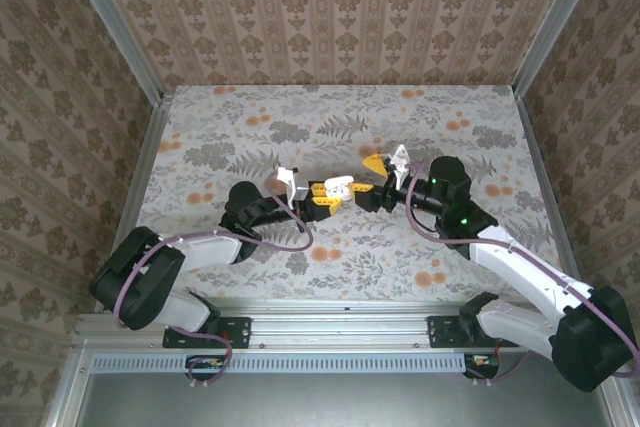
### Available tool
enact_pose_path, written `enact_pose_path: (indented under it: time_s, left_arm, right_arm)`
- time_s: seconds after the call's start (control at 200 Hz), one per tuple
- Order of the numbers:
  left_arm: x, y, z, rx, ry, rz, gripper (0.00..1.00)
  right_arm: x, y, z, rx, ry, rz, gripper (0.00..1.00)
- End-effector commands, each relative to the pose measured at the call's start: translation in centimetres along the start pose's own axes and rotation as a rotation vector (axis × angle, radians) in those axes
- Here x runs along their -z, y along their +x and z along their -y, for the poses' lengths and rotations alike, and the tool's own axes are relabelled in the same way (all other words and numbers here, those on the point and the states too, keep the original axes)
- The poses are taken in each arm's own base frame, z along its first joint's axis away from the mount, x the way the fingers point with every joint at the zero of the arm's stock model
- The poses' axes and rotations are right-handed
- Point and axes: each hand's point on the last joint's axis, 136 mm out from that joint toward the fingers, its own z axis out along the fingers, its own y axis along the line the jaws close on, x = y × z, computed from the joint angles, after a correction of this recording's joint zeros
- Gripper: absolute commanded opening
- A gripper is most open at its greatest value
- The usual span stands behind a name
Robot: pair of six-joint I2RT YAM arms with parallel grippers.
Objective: Insert wireless bluetooth earbuds into charging case
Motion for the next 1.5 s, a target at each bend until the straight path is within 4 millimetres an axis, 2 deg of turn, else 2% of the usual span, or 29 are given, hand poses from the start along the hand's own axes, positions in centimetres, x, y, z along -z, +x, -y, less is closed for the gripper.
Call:
enact_pose_path:
  time_s: [0.0, 0.105, 0.255, 0.375, 0.51, 0.625, 0.745, 0.935, 1.2, 1.495]
  left_arm:
    - [-0.3, -1.7, 0.7, -0.075, 0.034, 0.034, 0.0]
    - [-0.3, -1.3, 0.5, -0.09, 0.025, 0.018, 0.0]
    - [-0.2, -0.3, 0.2, -0.13, 0.004, -0.026, 0.0]
    - [-0.3, 0.6, 0.2, -0.164, -0.008, -0.069, 0.0]
    - [-0.1, 0.9, 0.3, -0.204, -0.022, -0.108, 0.0]
    - [0.2, 1.3, 0.3, -0.241, -0.035, -0.16, 0.0]
    - [0.6, 1.4, 0.3, -0.276, -0.058, -0.196, 0.0]
    - [1.0, 1.4, 0.4, -0.3, -0.072, -0.21, 0.0]
    - [1.0, 1.4, 0.5, -0.306, -0.07, -0.209, 0.0]
    - [0.9, 1.4, 0.7, -0.301, -0.066, -0.205, 0.0]
  right_arm:
    - [0.9, -1.5, 0.6, 0.017, 0.046, 0.023, 0.72]
    - [1.7, -1.8, 0.5, 0.031, 0.049, 0.017, 0.72]
    - [2.8, -1.6, -1.0, 0.048, -0.004, -0.03, 0.71]
    - [3.0, -0.5, -2.4, 0.026, -0.082, -0.102, 0.65]
    - [3.3, 0.5, -4.2, 0.048, -0.168, -0.169, 0.53]
    - [3.9, 1.4, -5.6, 0.149, -0.227, -0.222, 0.44]
    - [4.3, 2.3, -6.2, 0.272, -0.241, -0.256, 0.43]
    - [3.6, 3.1, -6.2, 0.39, -0.241, -0.264, 0.43]
    - [1.8, 1.5, -5.9, 0.453, -0.243, -0.209, 0.43]
    - [-0.1, 1.3, -5.5, 0.458, -0.258, -0.192, 0.4]
